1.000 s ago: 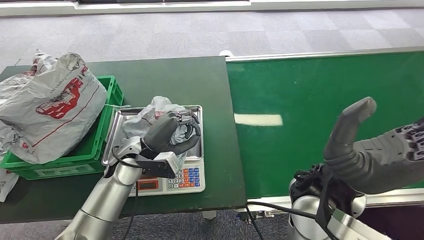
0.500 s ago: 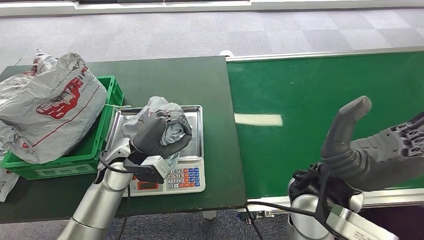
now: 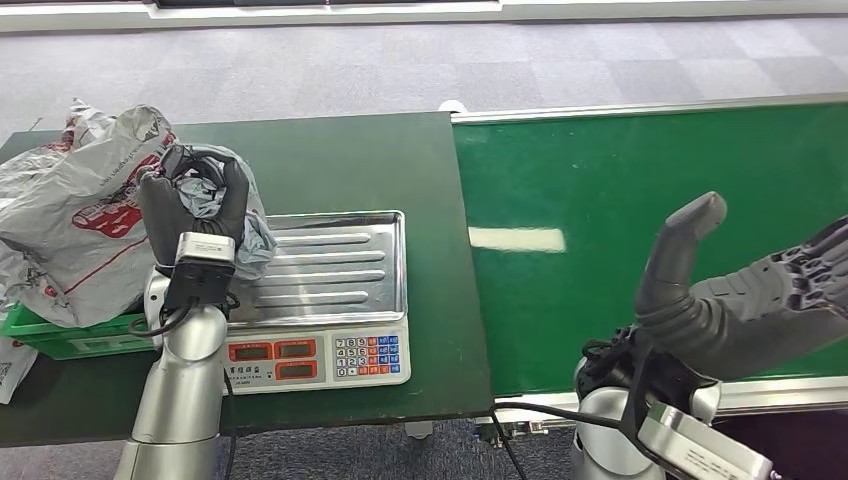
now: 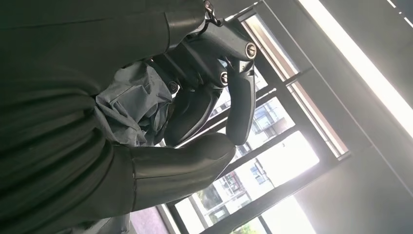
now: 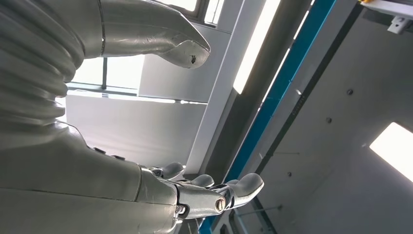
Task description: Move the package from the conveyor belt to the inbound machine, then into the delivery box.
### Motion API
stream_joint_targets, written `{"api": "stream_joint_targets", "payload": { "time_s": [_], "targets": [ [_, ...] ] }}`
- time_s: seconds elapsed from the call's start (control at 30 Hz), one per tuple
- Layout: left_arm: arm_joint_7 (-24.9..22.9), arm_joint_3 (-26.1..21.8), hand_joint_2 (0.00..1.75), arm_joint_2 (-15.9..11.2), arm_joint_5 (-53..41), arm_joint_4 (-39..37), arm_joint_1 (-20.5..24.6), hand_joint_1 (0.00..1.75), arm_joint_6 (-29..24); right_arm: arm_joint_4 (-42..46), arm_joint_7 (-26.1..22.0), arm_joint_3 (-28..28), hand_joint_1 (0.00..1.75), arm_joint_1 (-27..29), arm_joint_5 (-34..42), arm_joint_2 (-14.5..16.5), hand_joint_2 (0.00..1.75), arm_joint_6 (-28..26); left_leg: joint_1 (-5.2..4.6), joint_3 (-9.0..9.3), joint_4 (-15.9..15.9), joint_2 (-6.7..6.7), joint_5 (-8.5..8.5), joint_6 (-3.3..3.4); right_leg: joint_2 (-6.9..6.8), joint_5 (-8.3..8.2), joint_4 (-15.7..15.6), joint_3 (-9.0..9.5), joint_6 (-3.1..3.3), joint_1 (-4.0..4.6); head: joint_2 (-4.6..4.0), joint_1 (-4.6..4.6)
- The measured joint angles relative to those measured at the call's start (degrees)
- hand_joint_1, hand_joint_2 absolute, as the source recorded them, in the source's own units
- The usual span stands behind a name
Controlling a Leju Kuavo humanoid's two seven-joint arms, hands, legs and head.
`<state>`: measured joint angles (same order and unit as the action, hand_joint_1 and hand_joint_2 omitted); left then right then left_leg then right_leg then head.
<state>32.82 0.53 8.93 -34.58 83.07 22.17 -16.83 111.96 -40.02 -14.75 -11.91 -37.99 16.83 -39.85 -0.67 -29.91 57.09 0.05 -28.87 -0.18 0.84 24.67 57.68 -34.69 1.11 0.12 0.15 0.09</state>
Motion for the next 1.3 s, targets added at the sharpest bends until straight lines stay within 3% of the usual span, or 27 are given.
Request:
{"api": "stream_joint_targets", "payload": {
  "time_s": [0.07,0.2,0.3,0.5,0.67,1.13,1.27,1.3],
  "targets": [
    [0.2,-0.37,1.75,0.2,-0.46,0.07,0.08,1.75,-2.49,-0.1,0.0,0.0,0.0,-0.02,0.1,0.0,1.75,0.0,0.0,-0.02,0.0,-0.01,0.0,0.0,-0.01,0.0,0.0,0.0,0.0,0.0,0.0,0.01],
    [1.58,-2.34,1.75,0.53,-2.57,-0.21,2.46,1.75,-17.8,-1.26,0.0,0.0,0.0,-0.19,0.75,0.04,1.75,0.0,0.01,-0.05,0.0,-0.02,0.0,0.0,-0.03,0.0,0.0,-0.01,0.0,0.0,0.0,0.0],
    [4.81,-5.97,1.75,1.14,-5.58,0.17,5.63,1.75,-22.43,-2.8,0.0,-0.02,0.0,-0.39,1.38,0.1,1.75,0.0,0.02,-0.07,0.0,-0.09,0.02,-0.01,-0.09,0.0,0.0,0.0,0.0,0.01,0.0,0.01],
    [7.14,-15.58,1.75,4.45,-19.0,10.11,10.26,1.75,-22.9,-5.87,0.0,-0.25,0.0,-1.02,2.49,0.26,1.75,0.0,0.03,-0.07,0.0,-0.06,0.04,-0.02,-0.06,-0.02,0.02,0.0,0.0,0.01,0.0,0.0],
    [7.18,-19.97,1.75,5.76,-19.83,18.51,14.1,1.75,-22.92,-8.19,0.0,-0.28,0.0,-2.15,2.12,0.67,1.75,0.01,0.03,-0.08,0.0,-0.1,0.03,-0.02,-0.11,-0.01,0.02,0.0,0.01,0.01,0.0,0.0],
    [7.18,-22.71,1.75,6.93,-18.82,25.32,16.24,1.75,-22.91,-9.77,0.0,-0.27,0.0,-2.41,1.46,0.81,1.75,0.0,0.02,-0.05,0.0,-0.12,0.04,-0.02,-0.17,-0.01,0.01,0.02,0.0,0.01,0.0,-0.01],
    [7.15,-23.12,1.75,6.94,-23.24,25.44,16.63,1.75,-22.92,-10.0,0.0,-0.26,0.0,-2.43,1.28,0.83,1.75,0.0,0.02,-0.05,0.0,-0.13,0.04,-0.02,-0.17,-0.01,0.01,0.02,0.01,0.01,0.0,0.0],
    [7.14,-23.33,1.75,6.92,-26.86,25.08,16.89,1.52,-22.92,-10.05,0.0,-0.26,0.0,-2.43,1.15,0.84,1.75,0.0,0.01,-0.04,0.0,-0.13,0.04,-0.02,-0.17,-0.01,0.01,0.01,0.01,0.01,0.0,0.0]
  ]
}}
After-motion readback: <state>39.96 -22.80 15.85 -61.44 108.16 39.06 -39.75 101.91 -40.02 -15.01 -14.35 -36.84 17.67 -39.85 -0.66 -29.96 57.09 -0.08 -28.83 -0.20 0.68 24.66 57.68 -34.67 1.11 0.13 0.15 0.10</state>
